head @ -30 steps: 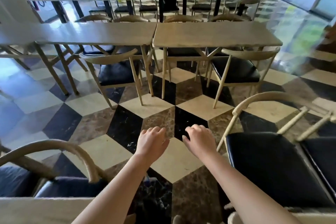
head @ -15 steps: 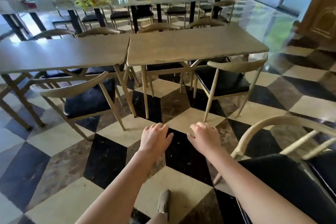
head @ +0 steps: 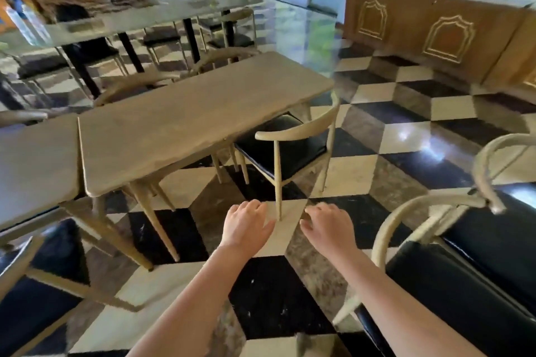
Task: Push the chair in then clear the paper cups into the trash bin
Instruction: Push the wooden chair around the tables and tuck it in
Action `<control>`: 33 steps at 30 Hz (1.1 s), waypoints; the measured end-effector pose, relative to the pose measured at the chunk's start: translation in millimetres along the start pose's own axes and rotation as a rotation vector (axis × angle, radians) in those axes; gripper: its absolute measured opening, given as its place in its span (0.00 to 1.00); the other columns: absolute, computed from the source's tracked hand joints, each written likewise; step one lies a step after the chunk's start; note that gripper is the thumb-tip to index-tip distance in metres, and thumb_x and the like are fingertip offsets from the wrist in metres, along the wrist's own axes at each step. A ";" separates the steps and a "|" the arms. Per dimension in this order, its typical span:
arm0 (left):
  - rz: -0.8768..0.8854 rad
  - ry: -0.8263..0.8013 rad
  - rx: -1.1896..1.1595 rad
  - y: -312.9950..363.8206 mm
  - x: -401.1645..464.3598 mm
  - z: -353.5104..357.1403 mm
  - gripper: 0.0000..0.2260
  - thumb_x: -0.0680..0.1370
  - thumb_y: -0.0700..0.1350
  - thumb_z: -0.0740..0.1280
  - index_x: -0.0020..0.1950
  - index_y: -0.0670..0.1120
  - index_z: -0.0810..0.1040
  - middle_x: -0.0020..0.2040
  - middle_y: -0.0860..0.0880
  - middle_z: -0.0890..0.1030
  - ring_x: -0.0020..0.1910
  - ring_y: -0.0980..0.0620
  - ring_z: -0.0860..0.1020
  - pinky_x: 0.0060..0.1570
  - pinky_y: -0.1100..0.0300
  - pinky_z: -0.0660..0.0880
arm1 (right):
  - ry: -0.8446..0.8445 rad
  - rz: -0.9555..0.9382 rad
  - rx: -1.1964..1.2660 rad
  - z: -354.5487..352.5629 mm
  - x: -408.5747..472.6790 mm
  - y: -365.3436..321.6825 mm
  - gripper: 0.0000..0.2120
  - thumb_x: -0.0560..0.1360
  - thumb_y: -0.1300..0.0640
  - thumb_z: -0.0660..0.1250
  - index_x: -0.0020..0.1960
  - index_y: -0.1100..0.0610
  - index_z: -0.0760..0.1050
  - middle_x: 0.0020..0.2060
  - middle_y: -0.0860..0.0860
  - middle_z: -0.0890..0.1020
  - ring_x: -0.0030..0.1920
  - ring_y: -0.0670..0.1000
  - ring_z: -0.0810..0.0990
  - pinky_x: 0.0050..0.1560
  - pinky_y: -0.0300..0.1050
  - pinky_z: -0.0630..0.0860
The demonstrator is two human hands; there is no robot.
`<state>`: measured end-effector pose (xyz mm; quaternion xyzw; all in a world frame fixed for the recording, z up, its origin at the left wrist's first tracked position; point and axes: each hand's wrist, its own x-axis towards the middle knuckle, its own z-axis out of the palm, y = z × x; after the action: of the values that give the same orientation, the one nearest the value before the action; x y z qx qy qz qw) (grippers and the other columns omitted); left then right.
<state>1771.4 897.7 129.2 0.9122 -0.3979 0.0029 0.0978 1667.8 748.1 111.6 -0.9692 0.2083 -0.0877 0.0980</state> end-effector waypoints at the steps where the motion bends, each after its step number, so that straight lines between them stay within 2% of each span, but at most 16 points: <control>1: 0.033 -0.012 -0.007 2.3 16.5 3.4 0.15 0.77 0.52 0.59 0.60 0.47 0.74 0.53 0.49 0.79 0.54 0.49 0.75 0.55 0.55 0.67 | 0.011 0.028 -0.007 1.7 11.6 8.2 0.15 0.77 0.48 0.60 0.55 0.56 0.78 0.48 0.52 0.81 0.48 0.52 0.77 0.46 0.46 0.70; 4: 0.091 -0.044 -0.016 8.4 68.9 15.7 0.18 0.78 0.53 0.58 0.65 0.48 0.71 0.58 0.50 0.78 0.58 0.50 0.73 0.58 0.54 0.66 | 0.035 0.100 -0.037 11.4 48.7 34.0 0.15 0.77 0.48 0.59 0.54 0.56 0.77 0.47 0.53 0.81 0.48 0.53 0.78 0.46 0.47 0.70; 8: 0.140 -0.065 0.007 15.5 147.6 28.4 0.19 0.79 0.54 0.57 0.67 0.50 0.69 0.62 0.51 0.76 0.63 0.51 0.71 0.63 0.54 0.65 | 0.043 0.204 -0.047 23.9 107.3 70.1 0.16 0.78 0.46 0.56 0.59 0.53 0.74 0.51 0.50 0.81 0.52 0.51 0.77 0.50 0.45 0.70; 12: 0.223 -0.104 0.014 25.6 222.7 28.0 0.19 0.79 0.55 0.57 0.67 0.50 0.69 0.61 0.51 0.76 0.62 0.51 0.72 0.63 0.54 0.66 | 0.073 0.281 -0.037 24.7 162.2 101.5 0.15 0.77 0.47 0.57 0.57 0.53 0.76 0.49 0.50 0.82 0.49 0.52 0.78 0.47 0.45 0.71; 15: 0.309 -0.112 0.014 38.2 274.1 33.6 0.17 0.78 0.54 0.57 0.65 0.50 0.71 0.57 0.51 0.78 0.58 0.51 0.73 0.58 0.55 0.67 | 0.074 0.319 -0.043 21.3 193.5 125.1 0.13 0.75 0.49 0.62 0.51 0.56 0.79 0.42 0.52 0.82 0.44 0.55 0.79 0.41 0.47 0.72; 19: 0.500 -0.166 -0.005 68.4 321.7 52.8 0.17 0.78 0.54 0.58 0.63 0.48 0.72 0.55 0.50 0.78 0.56 0.49 0.74 0.56 0.55 0.68 | 0.042 0.465 -0.082 21.1 209.1 162.1 0.10 0.68 0.51 0.71 0.44 0.57 0.80 0.33 0.53 0.81 0.34 0.56 0.79 0.32 0.46 0.73; 25: 0.822 -0.303 0.023 141.8 384.5 91.6 0.20 0.79 0.55 0.55 0.68 0.49 0.67 0.60 0.49 0.76 0.59 0.49 0.73 0.58 0.55 0.68 | 0.014 0.803 -0.063 23.9 198.6 222.8 0.11 0.68 0.51 0.72 0.46 0.57 0.81 0.36 0.54 0.82 0.38 0.56 0.80 0.35 0.50 0.77; 27: 0.951 -0.338 0.015 170.8 404.0 101.8 0.20 0.79 0.55 0.55 0.68 0.49 0.67 0.61 0.49 0.76 0.59 0.48 0.72 0.57 0.55 0.67 | 0.042 0.946 -0.073 23.3 194.6 241.8 0.12 0.65 0.52 0.75 0.45 0.57 0.81 0.36 0.54 0.82 0.36 0.55 0.80 0.34 0.50 0.77; 30: 1.155 -0.390 -0.029 211.5 426.4 115.0 0.18 0.79 0.54 0.56 0.67 0.49 0.68 0.61 0.49 0.76 0.59 0.49 0.72 0.57 0.55 0.67 | 0.080 1.149 -0.076 18.3 185.2 257.7 0.12 0.67 0.51 0.73 0.47 0.55 0.80 0.38 0.53 0.82 0.38 0.54 0.81 0.37 0.49 0.77; 33: 1.366 -0.427 -0.054 247.5 441.6 120.3 0.18 0.79 0.54 0.55 0.67 0.50 0.68 0.61 0.51 0.76 0.59 0.51 0.72 0.58 0.56 0.67 | 0.120 1.345 -0.123 9.9 175.7 261.0 0.11 0.64 0.53 0.75 0.43 0.56 0.81 0.31 0.53 0.81 0.28 0.54 0.79 0.25 0.47 0.75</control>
<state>1884.6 391.2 91.5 0.4373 -0.8904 -0.1250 0.0166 1726.7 442.4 65.5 -0.6261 0.7756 -0.0493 0.0643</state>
